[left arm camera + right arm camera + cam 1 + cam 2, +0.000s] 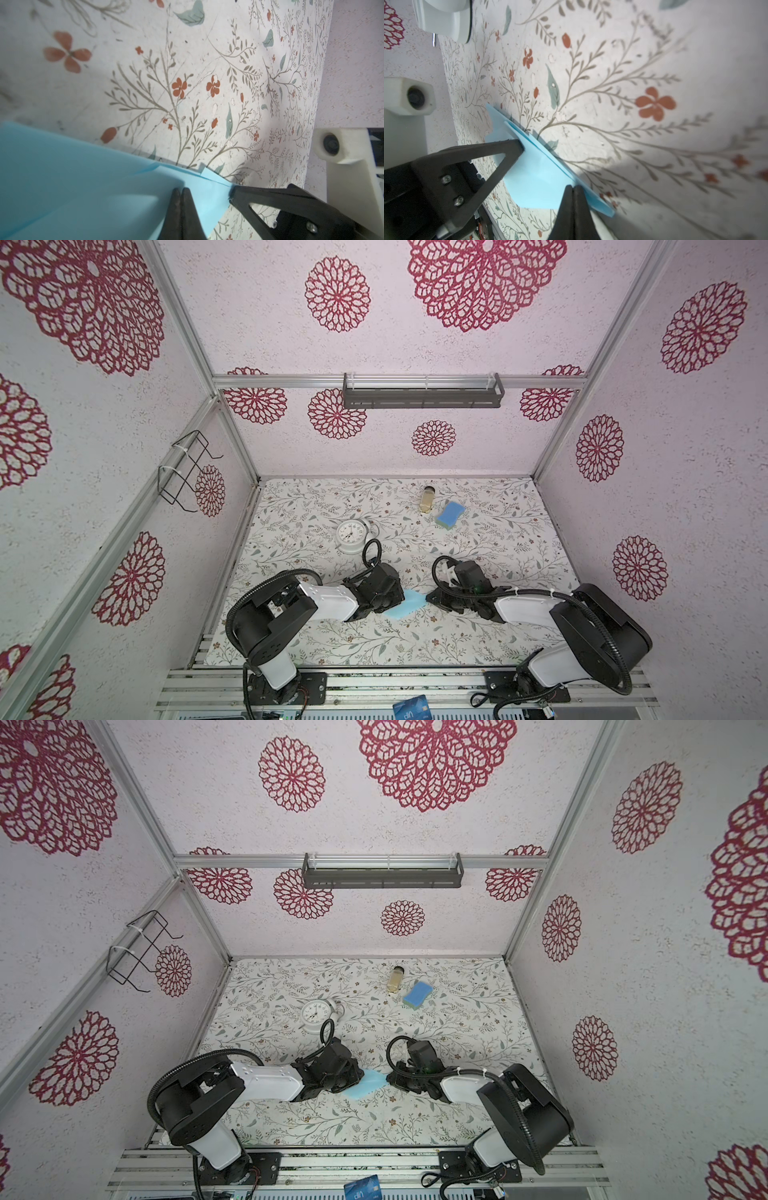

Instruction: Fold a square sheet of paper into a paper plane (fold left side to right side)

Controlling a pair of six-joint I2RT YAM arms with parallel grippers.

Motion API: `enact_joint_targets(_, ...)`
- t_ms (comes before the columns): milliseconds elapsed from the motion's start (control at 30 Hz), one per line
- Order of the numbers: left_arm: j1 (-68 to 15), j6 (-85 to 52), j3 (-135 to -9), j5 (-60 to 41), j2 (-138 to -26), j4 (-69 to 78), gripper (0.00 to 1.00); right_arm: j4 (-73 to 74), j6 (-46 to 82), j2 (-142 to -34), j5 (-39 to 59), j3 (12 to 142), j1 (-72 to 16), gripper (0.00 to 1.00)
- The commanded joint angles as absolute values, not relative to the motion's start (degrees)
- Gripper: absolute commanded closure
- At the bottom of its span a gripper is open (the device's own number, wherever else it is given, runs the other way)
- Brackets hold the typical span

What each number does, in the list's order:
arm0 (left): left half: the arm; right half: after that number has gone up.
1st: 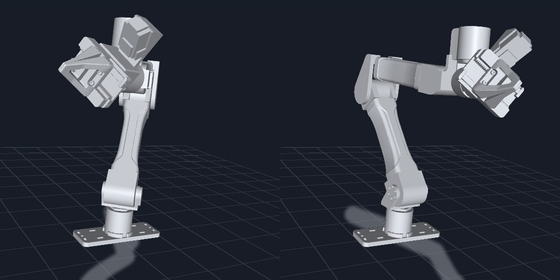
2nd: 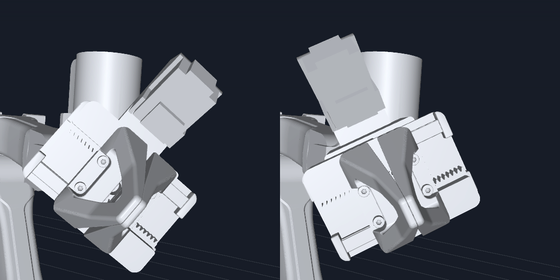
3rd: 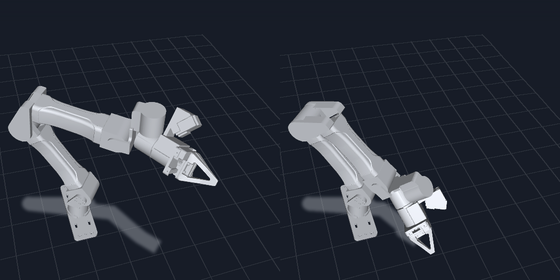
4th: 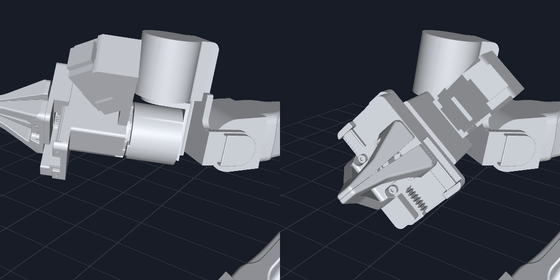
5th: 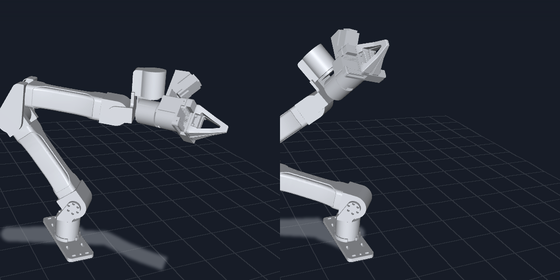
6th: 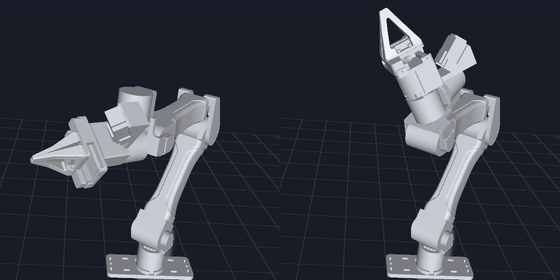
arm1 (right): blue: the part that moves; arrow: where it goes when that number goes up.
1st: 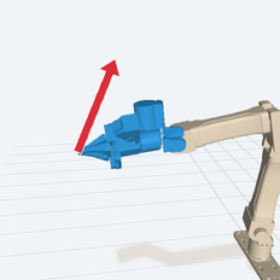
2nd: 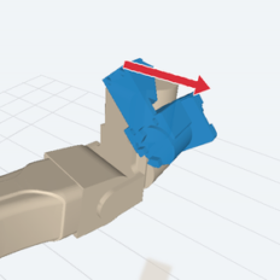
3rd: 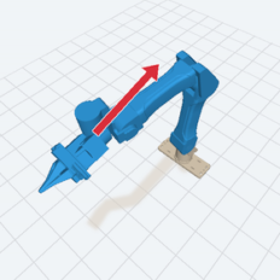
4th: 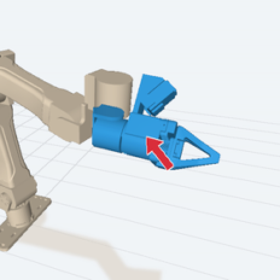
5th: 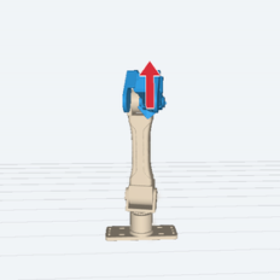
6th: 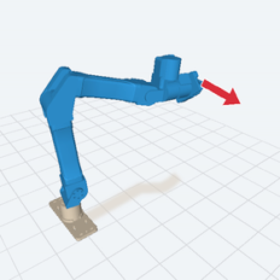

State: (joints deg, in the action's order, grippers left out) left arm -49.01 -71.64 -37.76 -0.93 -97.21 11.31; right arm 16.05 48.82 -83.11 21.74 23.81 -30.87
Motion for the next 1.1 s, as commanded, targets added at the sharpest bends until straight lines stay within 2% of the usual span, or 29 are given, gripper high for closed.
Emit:
enact_joint_targets(0, -49.6, -72.3, -35.8, -0.1, -99.3, 4.4, 1.0, 7.9, 46.5, -82.0, 19.3, 20.9, -28.5, 1.0)
enact_joint_targets(267, -49.7, -71.7, -36.2, 0.0, -99.4, 4.1, 1.0, 5.6, 45.6, -76.3, 22.2, 16.8, -19.9, 1.0)
enact_joint_targets(467, -50.1, -63.5, -42.3, 0.8, -101.0, -0.6, 1.0, 0.4, 44.2, -70.7, 22.9, 21.0, -18.8, 1.0)
enact_joint_targets(767, -51.0, -55.1, -51.6, -1.7, -105.2, -2.8, 1.0, 0.5, 40.2, -78.8, 26.8, 27.7, -18.8, 1.0)
enact_joint_targets(1067, -49.7, -53.5, -54.2, 0.2, -99.8, -3.9, 1.0, 3.5, 40.9, -81.7, 27.9, 24.9, -19.0, 1.0)
